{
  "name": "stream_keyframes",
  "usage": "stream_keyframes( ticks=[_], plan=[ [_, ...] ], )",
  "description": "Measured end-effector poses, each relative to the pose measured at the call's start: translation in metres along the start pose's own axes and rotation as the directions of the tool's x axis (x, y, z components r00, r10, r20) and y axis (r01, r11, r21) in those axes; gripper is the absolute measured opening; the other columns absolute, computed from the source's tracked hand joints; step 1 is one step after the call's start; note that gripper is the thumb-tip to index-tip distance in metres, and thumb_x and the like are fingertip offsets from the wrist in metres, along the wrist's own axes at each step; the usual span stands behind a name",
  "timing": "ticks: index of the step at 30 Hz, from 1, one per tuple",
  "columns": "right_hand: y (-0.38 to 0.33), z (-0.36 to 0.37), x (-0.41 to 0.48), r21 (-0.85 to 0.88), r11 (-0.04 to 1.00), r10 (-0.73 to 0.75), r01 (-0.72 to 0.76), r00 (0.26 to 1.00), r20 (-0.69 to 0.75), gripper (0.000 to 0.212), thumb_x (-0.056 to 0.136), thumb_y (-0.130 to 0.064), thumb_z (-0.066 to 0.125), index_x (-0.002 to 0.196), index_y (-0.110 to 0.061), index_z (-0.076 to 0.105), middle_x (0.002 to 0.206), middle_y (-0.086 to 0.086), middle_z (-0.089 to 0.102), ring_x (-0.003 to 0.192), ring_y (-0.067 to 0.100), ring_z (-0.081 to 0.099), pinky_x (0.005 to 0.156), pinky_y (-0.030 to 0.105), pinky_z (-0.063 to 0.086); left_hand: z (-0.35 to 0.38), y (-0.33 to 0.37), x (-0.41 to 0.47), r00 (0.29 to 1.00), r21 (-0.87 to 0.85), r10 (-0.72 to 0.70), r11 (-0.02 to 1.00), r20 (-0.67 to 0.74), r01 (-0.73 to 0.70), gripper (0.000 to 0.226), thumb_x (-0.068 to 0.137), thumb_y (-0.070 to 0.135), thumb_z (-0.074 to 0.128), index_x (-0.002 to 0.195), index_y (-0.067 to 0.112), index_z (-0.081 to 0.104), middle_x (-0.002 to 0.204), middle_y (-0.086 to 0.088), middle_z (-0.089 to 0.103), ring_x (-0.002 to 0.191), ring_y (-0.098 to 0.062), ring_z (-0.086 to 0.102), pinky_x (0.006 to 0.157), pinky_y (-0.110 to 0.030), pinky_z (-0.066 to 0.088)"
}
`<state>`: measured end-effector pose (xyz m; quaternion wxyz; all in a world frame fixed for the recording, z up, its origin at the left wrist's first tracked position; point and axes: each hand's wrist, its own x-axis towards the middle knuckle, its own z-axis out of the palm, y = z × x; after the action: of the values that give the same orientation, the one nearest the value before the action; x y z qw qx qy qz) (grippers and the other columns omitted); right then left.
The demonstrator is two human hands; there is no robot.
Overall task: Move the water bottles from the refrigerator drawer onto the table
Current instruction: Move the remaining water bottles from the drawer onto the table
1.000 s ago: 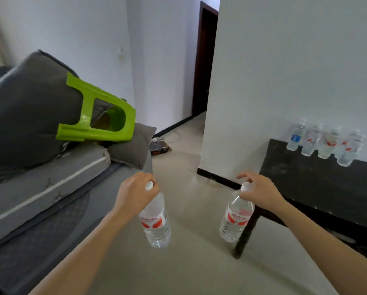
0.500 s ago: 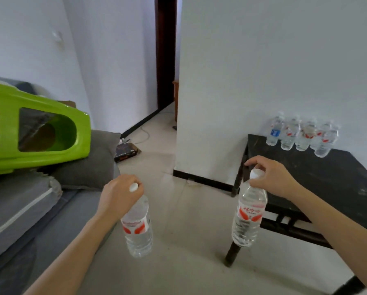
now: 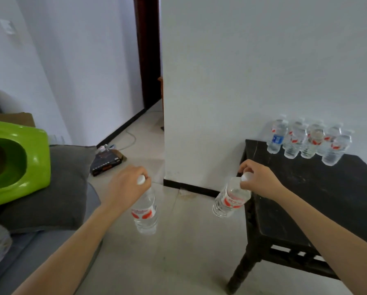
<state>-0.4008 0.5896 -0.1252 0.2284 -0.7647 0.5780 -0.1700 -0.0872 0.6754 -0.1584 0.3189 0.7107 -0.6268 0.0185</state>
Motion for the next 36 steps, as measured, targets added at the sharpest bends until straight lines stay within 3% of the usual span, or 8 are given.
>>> stream_keyframes(
  ticks=[2,7,11,15,20,25,29,36],
  plan=[
    [0.002,0.005,0.024,0.002,1.0,0.02,-0.02,1.0,-0.008,0.034,0.072,-0.009,0.068,0.098,-0.021,0.05,0.091,-0.002,0.055,0.078,0.011,0.056,0.065,0.017,0.045,0.017,-0.014,0.025,0.998,-0.013,0.009,1.0,0.054,-0.008,0.02,0.078,0.018,0.065,0.066,0.024,0.05,0.072,0.003,0.052,0.066,-0.016,0.049,0.055,-0.021,0.032],
    [0.003,0.013,0.089,-0.055,0.995,0.08,-0.08,0.997,0.004,0.027,0.073,-0.013,0.069,0.094,-0.022,0.054,0.09,-0.004,0.058,0.078,0.009,0.055,0.061,0.015,0.039,0.072,-0.04,0.105,0.981,-0.053,0.054,0.998,0.189,-0.045,0.008,0.079,0.021,0.064,0.076,0.013,0.065,0.08,-0.004,0.063,0.076,-0.023,0.058,0.068,-0.03,0.041],
    [0.005,-0.006,0.135,-0.052,0.983,0.169,-0.175,0.98,-0.103,0.021,0.073,-0.012,0.07,0.086,-0.021,0.057,0.085,-0.005,0.057,0.076,0.008,0.054,0.06,0.015,0.037,0.107,-0.046,0.179,0.958,-0.075,0.167,0.985,0.233,-0.153,0.013,0.082,0.027,0.061,0.08,0.014,0.064,0.079,0.001,0.054,0.076,-0.022,0.055,0.067,-0.027,0.033],
    [0.016,-0.027,0.166,0.017,0.951,0.302,-0.31,0.912,-0.276,0.02,0.074,-0.013,0.069,0.089,-0.019,0.058,0.092,-0.003,0.056,0.086,0.013,0.053,0.069,0.021,0.038,0.142,-0.034,0.253,0.929,-0.139,0.309,0.948,0.204,-0.285,0.043,0.07,0.051,0.039,0.073,0.014,0.062,0.074,0.001,0.052,0.07,-0.025,0.058,0.064,-0.026,0.031],
    [0.049,-0.028,0.194,0.136,0.874,0.479,-0.467,0.779,-0.405,0.019,0.077,-0.018,0.069,0.092,-0.02,0.058,0.095,-0.002,0.056,0.084,0.012,0.055,0.06,0.015,0.04,0.192,-0.006,0.307,0.894,-0.211,0.386,0.916,0.229,-0.341,0.054,0.064,0.052,0.026,0.072,0.012,0.062,0.08,-0.009,0.06,0.073,-0.03,0.062,0.065,-0.03,0.041],
    [0.092,-0.042,0.223,0.141,0.798,0.584,-0.586,0.693,-0.423,0.019,0.076,-0.018,0.07,0.093,-0.017,0.063,0.093,-0.002,0.058,0.084,0.013,0.055,0.069,0.023,0.043,0.245,0.035,0.349,0.846,-0.285,0.408,0.903,0.343,-0.32,0.023,0.079,0.035,0.053,0.079,0.014,0.063,0.086,-0.002,0.06,0.081,-0.022,0.059,0.064,-0.024,0.03],
    [0.148,-0.059,0.236,0.155,0.757,0.633,-0.634,0.656,-0.41,0.015,0.076,-0.016,0.069,0.089,-0.019,0.063,0.09,-0.001,0.06,0.081,0.013,0.056,0.067,0.023,0.043,0.295,0.086,0.379,0.778,-0.34,0.498,0.859,0.382,-0.383,0.012,0.083,0.027,0.057,0.077,0.018,0.061,0.074,0.01,0.05,0.074,-0.01,0.048,0.056,-0.013,0.03],
    [0.255,-0.109,0.281,0.176,0.739,0.651,-0.65,0.623,-0.434,0.024,0.075,-0.015,0.07,0.099,-0.016,0.064,0.097,0.001,0.062,0.085,0.014,0.055,0.071,0.024,0.042,0.363,0.194,0.434,0.654,-0.407,0.623,0.78,0.43,-0.475,0.013,0.084,0.033,0.052,0.074,0.024,0.05,0.086,0.004,0.055,0.078,-0.01,0.05,0.065,-0.02,0.031]
  ],
)
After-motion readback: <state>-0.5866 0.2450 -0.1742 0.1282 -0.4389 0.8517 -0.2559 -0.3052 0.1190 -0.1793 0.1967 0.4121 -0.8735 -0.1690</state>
